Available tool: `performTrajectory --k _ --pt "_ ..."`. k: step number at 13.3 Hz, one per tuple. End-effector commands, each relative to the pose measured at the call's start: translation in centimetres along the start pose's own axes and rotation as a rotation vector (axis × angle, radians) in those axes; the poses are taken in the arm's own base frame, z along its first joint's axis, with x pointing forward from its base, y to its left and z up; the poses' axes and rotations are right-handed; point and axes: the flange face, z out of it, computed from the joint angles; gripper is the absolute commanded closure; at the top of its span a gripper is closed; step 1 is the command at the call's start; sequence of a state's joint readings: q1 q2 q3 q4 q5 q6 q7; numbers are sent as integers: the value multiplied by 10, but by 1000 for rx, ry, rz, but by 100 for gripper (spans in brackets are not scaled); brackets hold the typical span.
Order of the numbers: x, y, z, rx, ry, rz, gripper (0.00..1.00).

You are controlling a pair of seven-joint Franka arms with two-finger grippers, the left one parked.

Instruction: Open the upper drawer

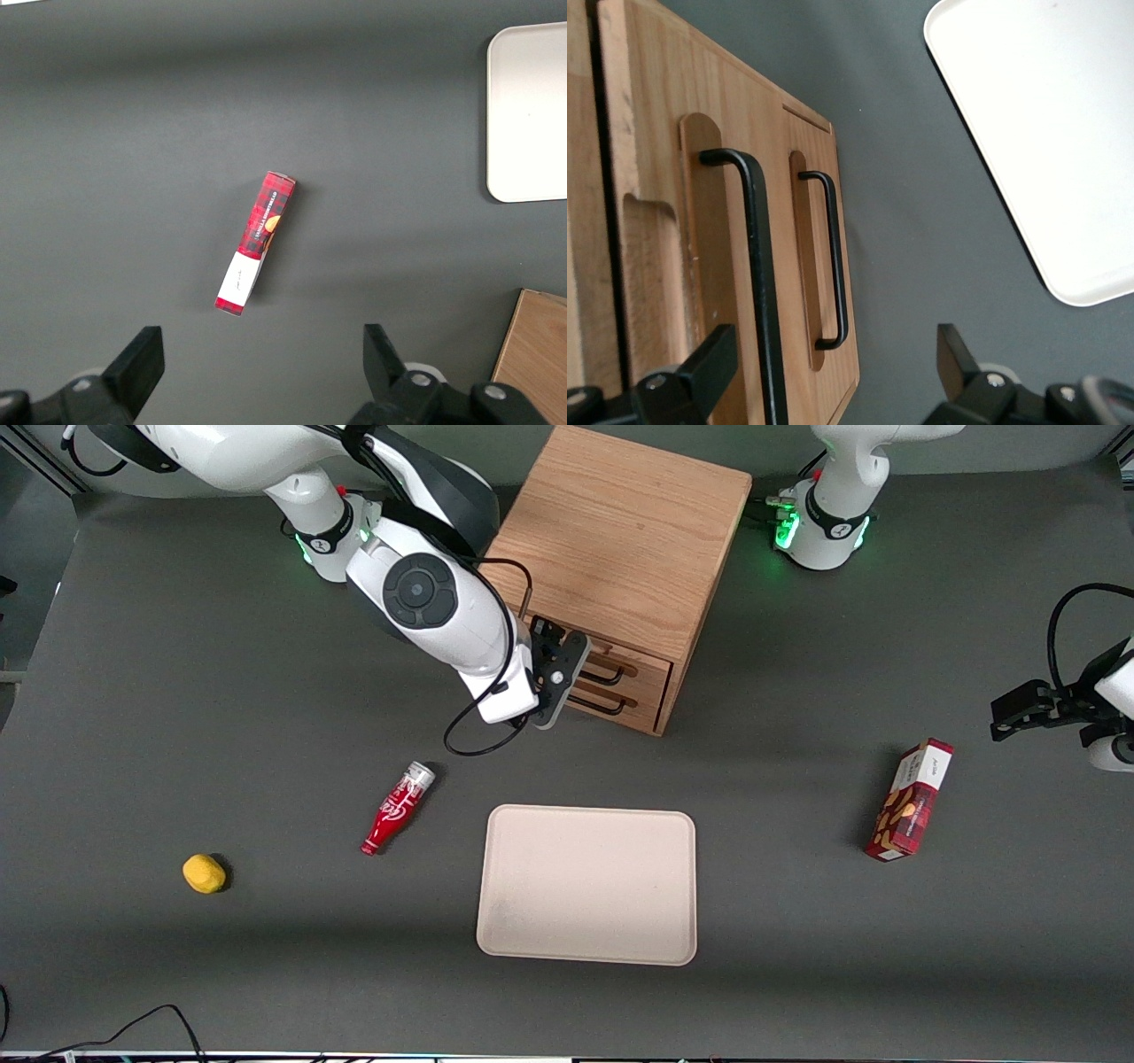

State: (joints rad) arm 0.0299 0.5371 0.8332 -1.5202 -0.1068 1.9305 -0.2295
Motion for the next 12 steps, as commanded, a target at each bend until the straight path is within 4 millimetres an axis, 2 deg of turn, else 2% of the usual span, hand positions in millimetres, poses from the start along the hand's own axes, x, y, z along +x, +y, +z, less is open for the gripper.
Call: performTrajectory --k 1,3,8,11,12 --pt "5 -6 16 -25 17 -42 0" --pt "5 -5 27 -32 29 -49 0" --pt "5 7 36 -60 18 -86 0" --pt "2 26 33 -66 35 -97 0" --pt "2 42 23 -79 52 -81 0"
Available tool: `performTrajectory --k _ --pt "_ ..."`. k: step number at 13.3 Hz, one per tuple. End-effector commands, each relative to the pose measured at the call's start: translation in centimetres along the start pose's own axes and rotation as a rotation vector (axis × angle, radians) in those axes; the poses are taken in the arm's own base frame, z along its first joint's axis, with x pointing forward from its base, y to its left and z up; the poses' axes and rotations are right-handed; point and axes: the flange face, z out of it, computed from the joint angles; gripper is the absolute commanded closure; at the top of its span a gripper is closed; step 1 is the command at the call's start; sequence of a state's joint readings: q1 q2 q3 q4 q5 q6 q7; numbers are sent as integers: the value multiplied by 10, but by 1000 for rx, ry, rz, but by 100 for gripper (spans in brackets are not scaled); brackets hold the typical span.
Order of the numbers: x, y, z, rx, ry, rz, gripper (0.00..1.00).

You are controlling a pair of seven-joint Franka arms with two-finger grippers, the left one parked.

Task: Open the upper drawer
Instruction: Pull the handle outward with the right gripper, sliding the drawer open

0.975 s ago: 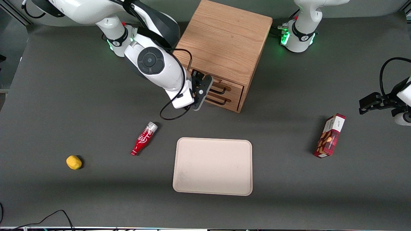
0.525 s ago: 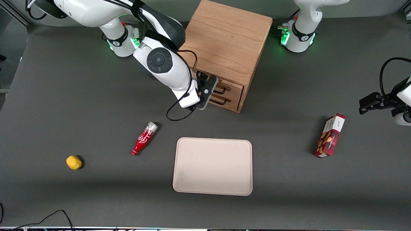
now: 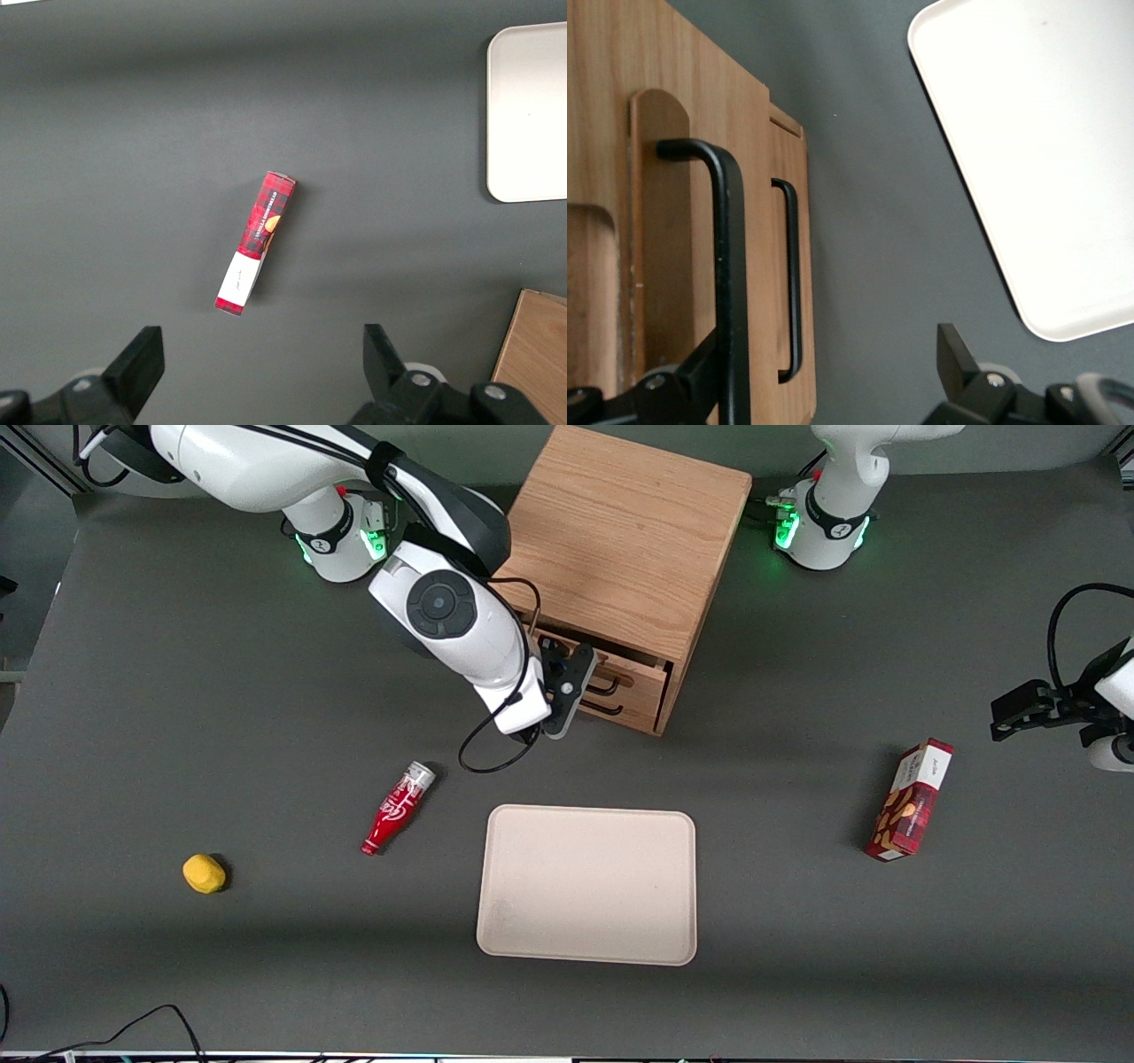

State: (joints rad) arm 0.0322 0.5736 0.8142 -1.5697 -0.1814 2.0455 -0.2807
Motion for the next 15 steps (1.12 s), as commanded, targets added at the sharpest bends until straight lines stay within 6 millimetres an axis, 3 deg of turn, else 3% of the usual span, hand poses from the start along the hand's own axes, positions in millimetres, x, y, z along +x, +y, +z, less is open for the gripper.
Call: performTrajectory --k 1,8,15 --pt "-1 35 -12 -34 34 -10 0" --pt "-18 120 -37 -148 137 22 0" --pt "-31 159 -43 -211 169 1 0"
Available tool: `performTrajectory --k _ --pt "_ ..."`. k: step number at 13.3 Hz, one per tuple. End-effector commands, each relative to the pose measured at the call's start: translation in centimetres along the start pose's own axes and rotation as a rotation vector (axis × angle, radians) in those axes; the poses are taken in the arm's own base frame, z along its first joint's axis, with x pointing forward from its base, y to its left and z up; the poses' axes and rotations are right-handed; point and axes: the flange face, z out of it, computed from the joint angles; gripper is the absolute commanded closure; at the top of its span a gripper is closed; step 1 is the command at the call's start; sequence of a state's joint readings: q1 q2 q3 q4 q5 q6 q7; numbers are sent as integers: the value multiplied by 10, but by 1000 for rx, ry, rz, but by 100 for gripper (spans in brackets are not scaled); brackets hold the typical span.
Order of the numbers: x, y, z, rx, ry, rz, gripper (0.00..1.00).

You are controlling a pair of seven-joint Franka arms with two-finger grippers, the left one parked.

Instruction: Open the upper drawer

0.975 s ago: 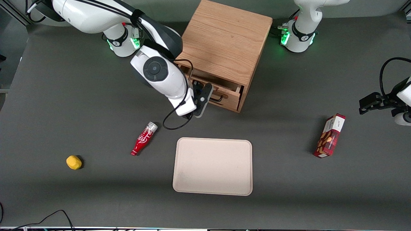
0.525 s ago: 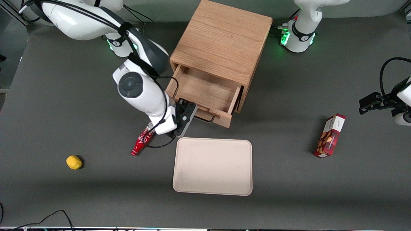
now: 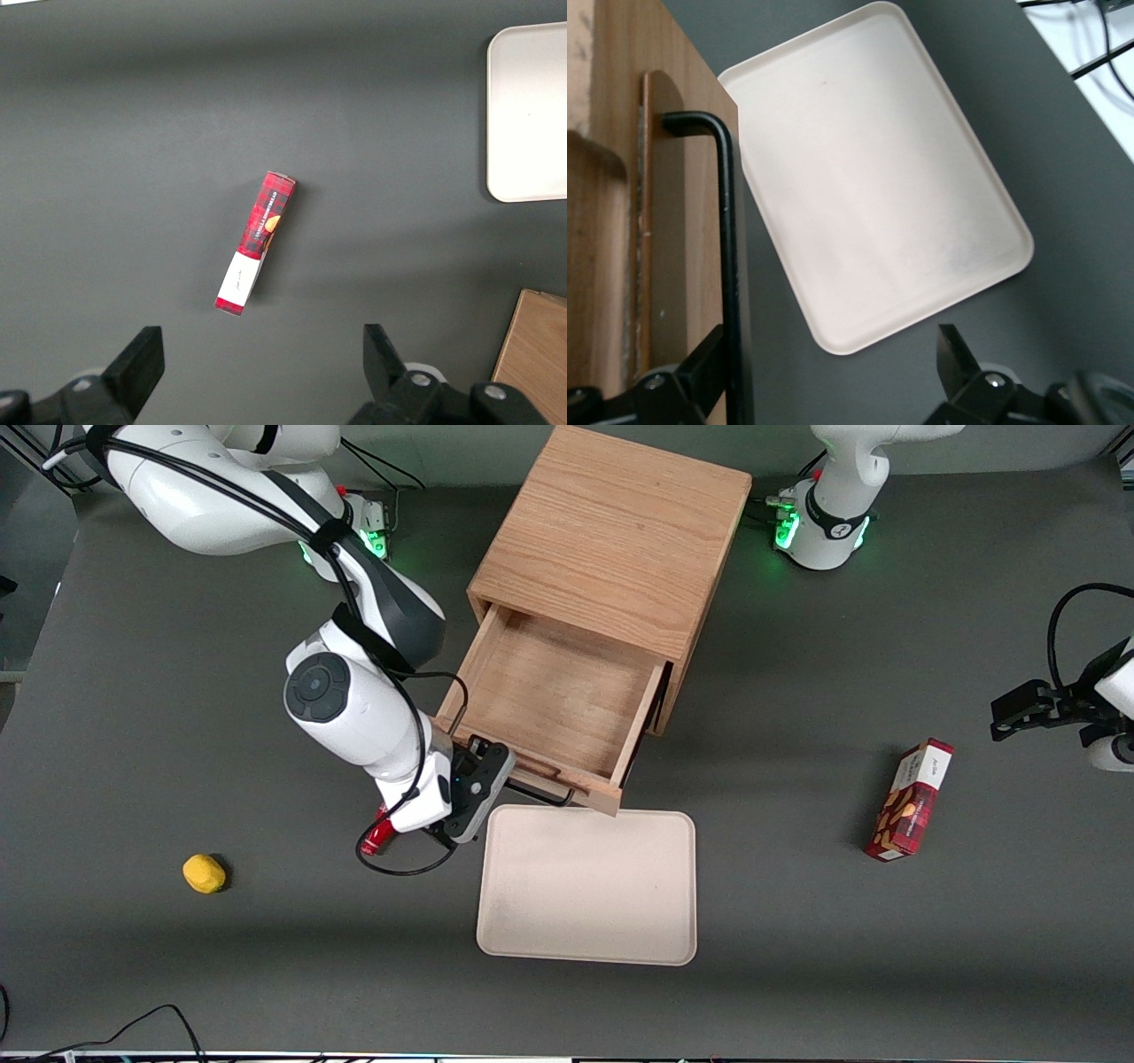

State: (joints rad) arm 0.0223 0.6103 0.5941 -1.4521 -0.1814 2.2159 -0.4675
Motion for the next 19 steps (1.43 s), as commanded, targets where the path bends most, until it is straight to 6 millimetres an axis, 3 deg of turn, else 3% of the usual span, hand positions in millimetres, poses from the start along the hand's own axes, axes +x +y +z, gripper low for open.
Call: performTrajectory --k 1,7,9,12,15,17,19 --pt "2 14 -3 -25 15 -24 0" --pt "1 28 -6 -37 32 -27 0" --pt "2 31 -17 -4 63 21 0" --pt "-1 40 -53 53 139 130 0" --pt "-10 53 -76 198 225 277 0" --pt "-25 67 -116 263 240 341 0" --pt "-61 84 -174 241 172 459 0"
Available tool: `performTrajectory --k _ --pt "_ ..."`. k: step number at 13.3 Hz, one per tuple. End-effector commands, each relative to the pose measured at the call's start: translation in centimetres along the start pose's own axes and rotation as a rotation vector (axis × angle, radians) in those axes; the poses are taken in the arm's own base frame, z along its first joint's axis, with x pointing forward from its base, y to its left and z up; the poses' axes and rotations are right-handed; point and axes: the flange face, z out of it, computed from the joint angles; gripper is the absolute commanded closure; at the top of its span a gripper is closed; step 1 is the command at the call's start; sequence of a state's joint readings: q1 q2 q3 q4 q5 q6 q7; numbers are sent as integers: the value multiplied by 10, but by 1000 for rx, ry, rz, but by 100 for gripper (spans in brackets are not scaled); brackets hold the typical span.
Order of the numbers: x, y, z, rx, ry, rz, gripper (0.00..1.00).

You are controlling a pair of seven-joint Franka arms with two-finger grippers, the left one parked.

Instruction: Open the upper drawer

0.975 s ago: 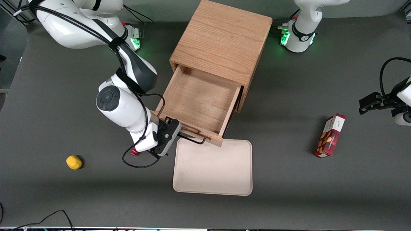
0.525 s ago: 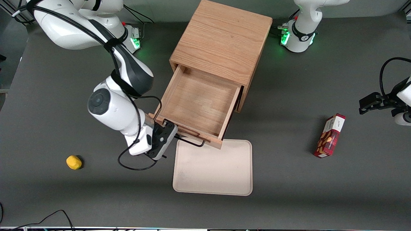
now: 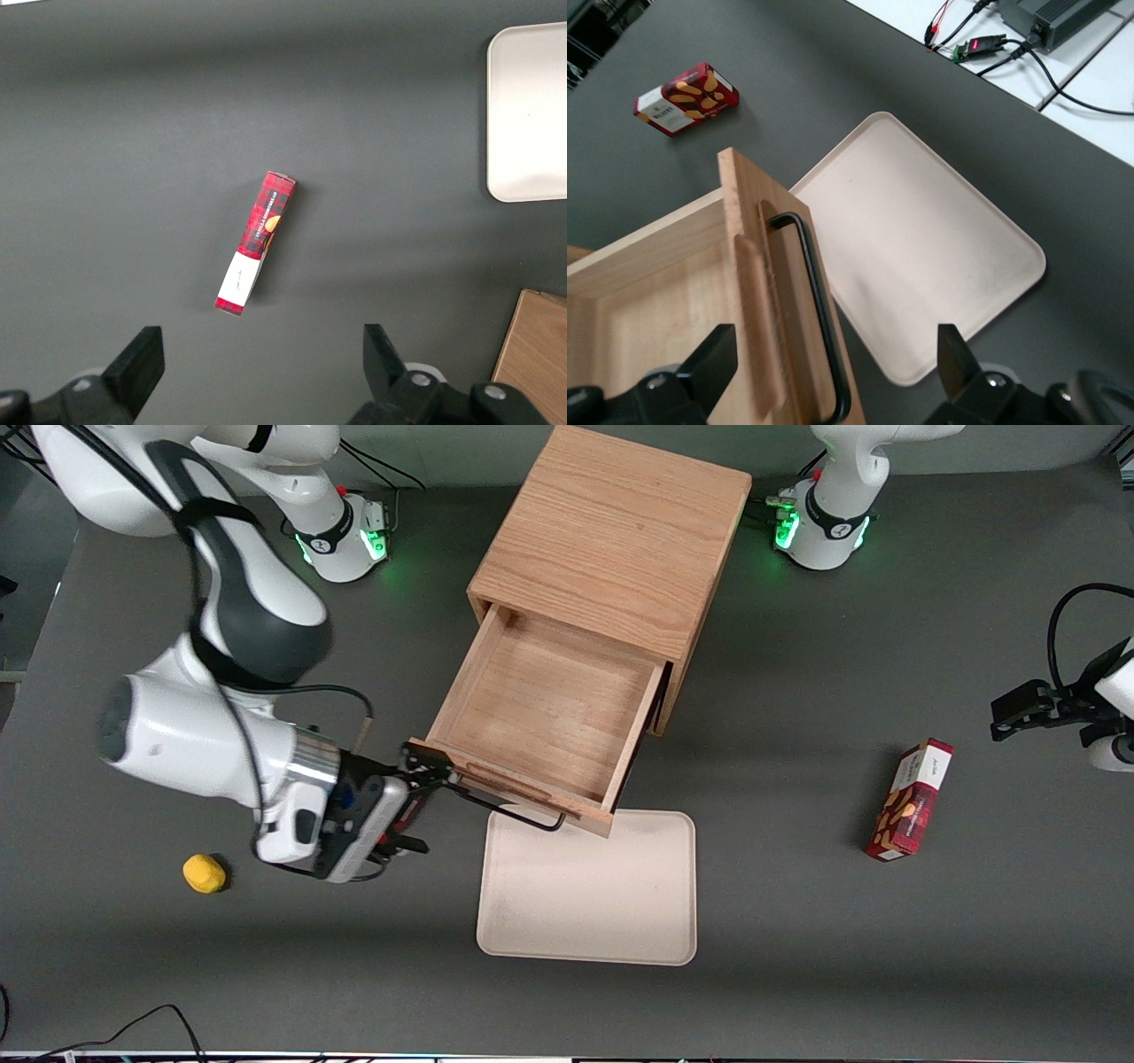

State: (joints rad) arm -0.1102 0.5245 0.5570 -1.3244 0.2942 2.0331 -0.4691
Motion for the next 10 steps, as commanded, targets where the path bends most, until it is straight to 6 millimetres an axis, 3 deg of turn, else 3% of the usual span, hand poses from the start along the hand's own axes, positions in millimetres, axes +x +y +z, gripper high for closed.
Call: performTrajectory --k 1,3,4,7,10 --pt "-27 11 -107 -104 -11 200 0" --pt "-67 34 -171 -312 -71 358 0" --pt "-84 37 -191 -371 -124 403 0" --pt "-121 31 -233 -462 -217 692 0" --pt "-133 30 -255 -578 -279 716 0"
